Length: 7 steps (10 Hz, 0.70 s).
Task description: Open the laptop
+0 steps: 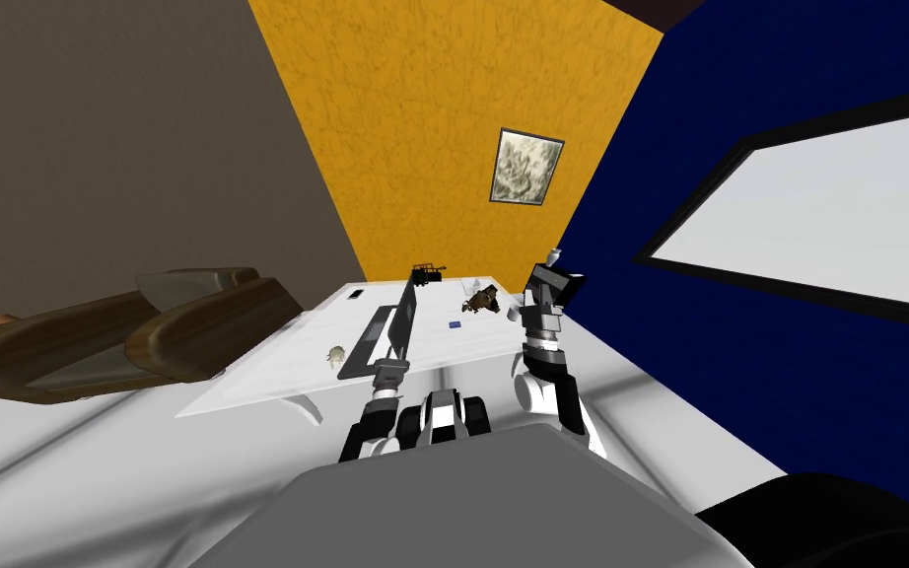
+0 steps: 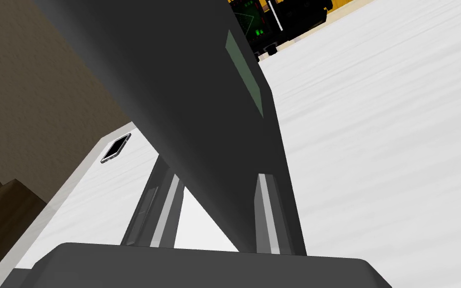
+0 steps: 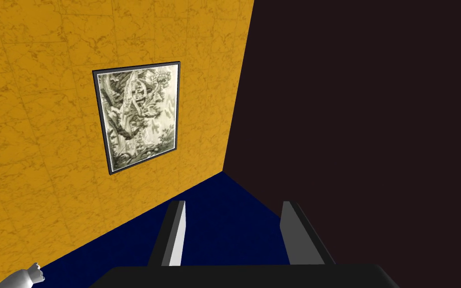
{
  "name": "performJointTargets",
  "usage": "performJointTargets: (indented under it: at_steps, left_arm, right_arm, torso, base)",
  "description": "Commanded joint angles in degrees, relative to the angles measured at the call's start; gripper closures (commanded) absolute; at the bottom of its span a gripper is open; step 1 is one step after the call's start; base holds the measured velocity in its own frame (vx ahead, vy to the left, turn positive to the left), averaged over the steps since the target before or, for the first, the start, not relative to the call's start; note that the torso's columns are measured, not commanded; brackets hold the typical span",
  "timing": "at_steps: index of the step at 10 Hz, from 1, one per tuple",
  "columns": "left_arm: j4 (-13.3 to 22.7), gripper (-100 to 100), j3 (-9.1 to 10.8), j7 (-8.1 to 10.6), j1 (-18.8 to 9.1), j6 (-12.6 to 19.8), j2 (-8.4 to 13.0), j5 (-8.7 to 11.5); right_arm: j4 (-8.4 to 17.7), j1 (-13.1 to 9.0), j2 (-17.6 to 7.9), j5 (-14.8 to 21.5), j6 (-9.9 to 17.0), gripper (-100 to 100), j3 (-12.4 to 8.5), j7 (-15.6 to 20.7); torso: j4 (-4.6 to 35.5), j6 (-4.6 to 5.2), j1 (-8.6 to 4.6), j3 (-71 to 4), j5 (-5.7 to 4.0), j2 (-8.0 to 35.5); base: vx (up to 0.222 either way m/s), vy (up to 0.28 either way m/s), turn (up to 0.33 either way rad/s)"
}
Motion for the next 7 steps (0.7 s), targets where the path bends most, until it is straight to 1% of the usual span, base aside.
performJointTargets:
  at_steps: [1,7]
  left_arm:
    - [0.33,100,-1.22,3.35,0.24,-0.74,-0.27,2.54]
    - [0.83,100,-3.79,9.8,0.89,-2.08,-0.88,7.75]
  right_arm:
    - [0.0,0.0,0.0,0.0,0.0,0,0.0,0.0]
    - [0.0,0.0,0.0,0.0,0.0,0,0.0,0.0]
  torso:
    - [0.03,-0.05,0.07,-0.02,0.0,0.0]
    - [-0.02,-0.08,-0.04,-0.08,-0.03,-0.14]
  base:
    - [0.009,0.103,-0.025]
    - [0.012,0.09,-0.022]
